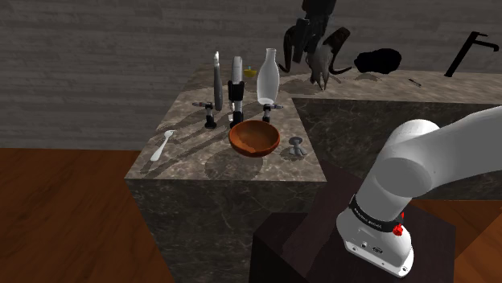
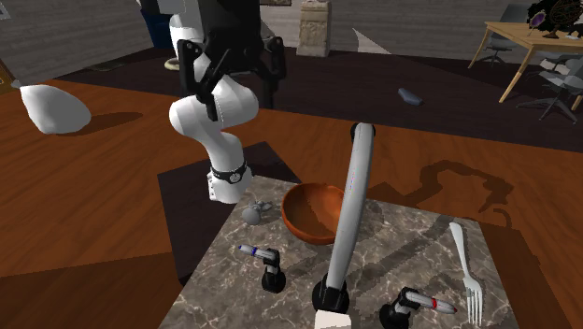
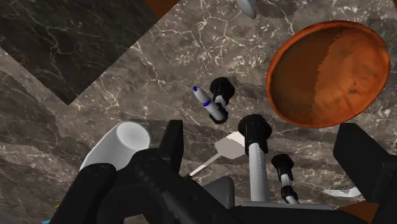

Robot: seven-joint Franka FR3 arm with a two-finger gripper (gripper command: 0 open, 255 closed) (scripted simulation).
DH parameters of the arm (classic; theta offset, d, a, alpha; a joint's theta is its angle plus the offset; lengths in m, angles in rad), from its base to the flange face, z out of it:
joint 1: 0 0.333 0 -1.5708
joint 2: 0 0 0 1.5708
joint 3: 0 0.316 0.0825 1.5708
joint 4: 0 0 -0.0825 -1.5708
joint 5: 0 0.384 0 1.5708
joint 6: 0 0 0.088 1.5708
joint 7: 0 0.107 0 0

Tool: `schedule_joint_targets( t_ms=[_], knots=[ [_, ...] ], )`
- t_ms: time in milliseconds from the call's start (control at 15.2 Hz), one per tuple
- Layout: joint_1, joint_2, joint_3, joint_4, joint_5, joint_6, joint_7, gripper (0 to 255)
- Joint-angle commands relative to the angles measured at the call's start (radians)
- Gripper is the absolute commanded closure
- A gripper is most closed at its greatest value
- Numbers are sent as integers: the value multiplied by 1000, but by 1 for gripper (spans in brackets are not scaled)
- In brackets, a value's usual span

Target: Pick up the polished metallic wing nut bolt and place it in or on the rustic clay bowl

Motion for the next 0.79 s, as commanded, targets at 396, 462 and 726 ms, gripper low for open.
schedule_joint_targets(
  t_ms=[396, 462, 726],
  knots=[
    [-51, -41, 63, -218, -3, 137, 174, 0],
    [-59, -44, 74, -251, -2, 161, 203, 0],
    [-89, -43, 121, -375, 3, 256, 324, 0]
  ],
)
